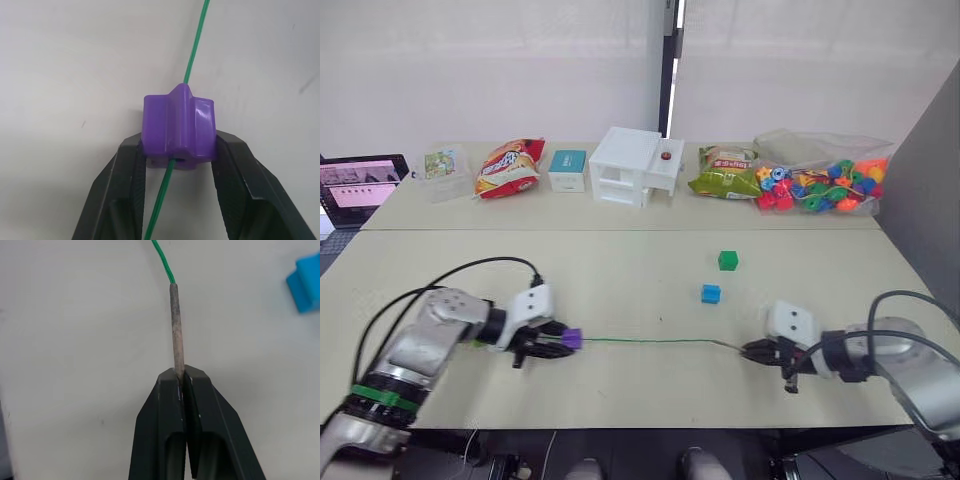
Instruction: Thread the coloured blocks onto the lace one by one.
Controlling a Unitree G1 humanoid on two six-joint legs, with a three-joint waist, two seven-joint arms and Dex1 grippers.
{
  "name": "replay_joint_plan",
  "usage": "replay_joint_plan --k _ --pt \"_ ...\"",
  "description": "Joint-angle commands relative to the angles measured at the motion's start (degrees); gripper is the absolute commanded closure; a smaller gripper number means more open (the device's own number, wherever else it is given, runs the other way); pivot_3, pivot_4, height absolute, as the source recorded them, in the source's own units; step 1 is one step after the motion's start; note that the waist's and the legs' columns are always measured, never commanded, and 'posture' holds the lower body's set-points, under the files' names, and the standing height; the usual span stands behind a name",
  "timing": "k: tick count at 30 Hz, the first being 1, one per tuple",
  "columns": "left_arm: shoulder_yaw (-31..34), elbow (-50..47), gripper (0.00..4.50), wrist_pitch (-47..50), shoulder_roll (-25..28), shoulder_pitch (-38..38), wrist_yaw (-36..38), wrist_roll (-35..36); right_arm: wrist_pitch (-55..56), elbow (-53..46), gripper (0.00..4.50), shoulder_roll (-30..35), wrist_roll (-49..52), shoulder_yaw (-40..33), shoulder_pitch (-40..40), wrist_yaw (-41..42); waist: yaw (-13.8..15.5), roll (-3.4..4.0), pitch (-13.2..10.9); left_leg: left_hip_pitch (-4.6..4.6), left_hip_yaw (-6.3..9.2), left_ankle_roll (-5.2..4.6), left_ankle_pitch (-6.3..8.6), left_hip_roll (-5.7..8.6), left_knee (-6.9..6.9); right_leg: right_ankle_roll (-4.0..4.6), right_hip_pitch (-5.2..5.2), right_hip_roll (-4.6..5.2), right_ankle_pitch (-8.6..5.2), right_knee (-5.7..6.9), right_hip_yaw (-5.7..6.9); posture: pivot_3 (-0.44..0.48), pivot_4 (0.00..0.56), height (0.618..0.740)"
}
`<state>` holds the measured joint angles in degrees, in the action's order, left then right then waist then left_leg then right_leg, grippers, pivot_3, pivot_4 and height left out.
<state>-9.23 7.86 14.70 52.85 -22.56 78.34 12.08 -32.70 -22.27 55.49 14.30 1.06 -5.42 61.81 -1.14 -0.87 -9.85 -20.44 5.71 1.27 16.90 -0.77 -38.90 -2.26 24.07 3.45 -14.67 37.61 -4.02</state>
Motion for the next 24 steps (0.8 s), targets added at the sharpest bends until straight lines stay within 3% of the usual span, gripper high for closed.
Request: replay_joint_plan --k 1,11,24 --pt "1.3 5.5 3.13 -5.4 2.7 -0.1 3.6 -1.2 -0.4 -3.0 4.5 0.9 0.9 -2.8 1.5 -1.1 -0.1 0.0 0.0 0.01 -0.01 0.0 0.0 0.0 0.0 0.0 -0.01 0.0 0.0 0.0 0.0 0.0 0.15 0.74" --pt "0.9 21.9 3.13 -19.4 7.4 -3.1 6.4 -6.8 -0.5 -4.2 4.5 -0.5 0.9 0.0 0.1 -3.0 -1.5 0.01 0.0 0.12 -0.06 0.0 0.0 -0.06 0.03 0.0 0.0 -0.05 0.0 0.1 0.0 0.0 0.15 0.74" --pt "2.5 23.0 3.13 -23.6 9.5 -1.0 5.0 -8.2 1.7 -0.6 4.5 -1.8 -0.3 4.2 -4.8 -2.7 -1.7 0.03 0.0 0.16 -0.08 -0.01 0.01 -0.07 0.03 0.0 0.05 -0.06 -0.01 0.32 -0.02 0.0 0.15 0.74"
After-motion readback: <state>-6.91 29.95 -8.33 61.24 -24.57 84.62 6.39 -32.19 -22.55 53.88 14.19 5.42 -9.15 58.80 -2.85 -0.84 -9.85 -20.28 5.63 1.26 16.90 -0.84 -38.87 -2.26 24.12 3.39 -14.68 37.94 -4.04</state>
